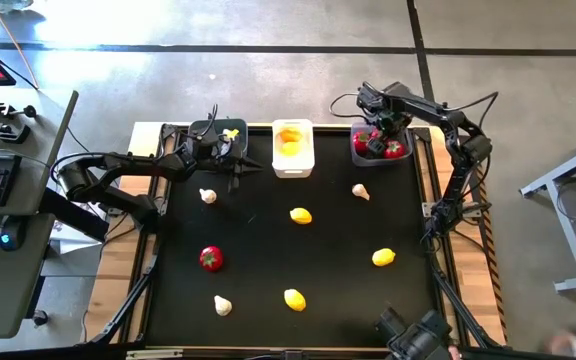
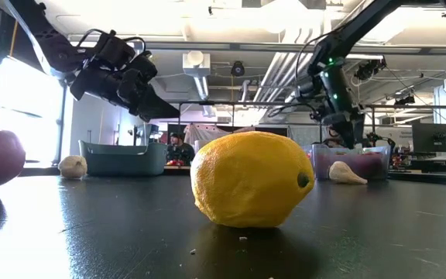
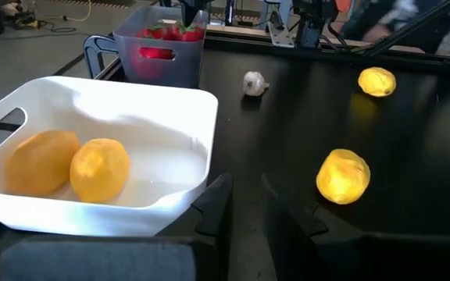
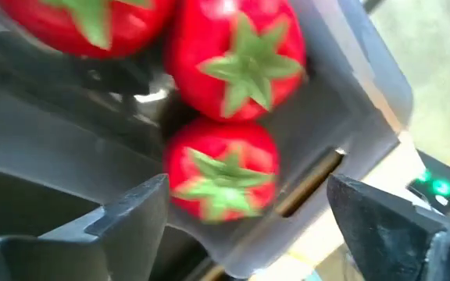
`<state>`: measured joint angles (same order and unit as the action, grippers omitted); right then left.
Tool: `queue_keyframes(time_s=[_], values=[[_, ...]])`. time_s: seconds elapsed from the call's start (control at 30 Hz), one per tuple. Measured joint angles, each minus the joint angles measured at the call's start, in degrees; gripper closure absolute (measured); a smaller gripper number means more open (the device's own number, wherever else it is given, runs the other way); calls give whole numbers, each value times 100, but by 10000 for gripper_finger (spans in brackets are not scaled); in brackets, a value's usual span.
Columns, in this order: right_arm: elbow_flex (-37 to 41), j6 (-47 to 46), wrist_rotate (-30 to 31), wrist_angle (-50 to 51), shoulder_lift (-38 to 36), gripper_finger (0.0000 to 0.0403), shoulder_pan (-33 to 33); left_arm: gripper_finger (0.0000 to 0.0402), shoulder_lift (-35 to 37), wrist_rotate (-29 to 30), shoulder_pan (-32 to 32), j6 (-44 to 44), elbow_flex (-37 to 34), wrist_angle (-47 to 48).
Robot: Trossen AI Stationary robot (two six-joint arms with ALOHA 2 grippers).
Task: Sort produce into baskets
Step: Put the yellow lemon into the white bin
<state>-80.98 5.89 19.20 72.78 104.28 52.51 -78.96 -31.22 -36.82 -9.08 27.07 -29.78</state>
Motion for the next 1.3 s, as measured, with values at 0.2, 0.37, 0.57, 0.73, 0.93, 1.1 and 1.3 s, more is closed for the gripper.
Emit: queue_keyframes(time_s=[0.2, 0.37, 0.57, 0.73, 0.93, 1.1, 1.3], values=[[326, -209, -627, -776, -629, 178, -409, 340, 0, 4, 0, -2, 0, -2], [1064, -473, -1435, -1841, -1571, 347, -874, 357, 0, 4, 0, 2, 0, -1], [2207, -1135, -1788, -3033, -2507, 369, -1769, 378, 0, 0, 2, 1, 0, -4], [3156, -1796, -1872, -4285, -2864, 368, -2700, 391, 0, -2, 0, -2, 0, -4], [4097, -2233, -2334, -6548, -2736, 381, -3757, 401, 0, -3, 1, -7, 0, -7], [4310, -2258, -2156, -7970, -2391, 366, -4438, 401, 0, -5, 0, -56, 0, -7], [3836, -2277, -1462, -8250, -1624, 259, -4975, 401, 0, -5, 0, -112, 0, -12]])
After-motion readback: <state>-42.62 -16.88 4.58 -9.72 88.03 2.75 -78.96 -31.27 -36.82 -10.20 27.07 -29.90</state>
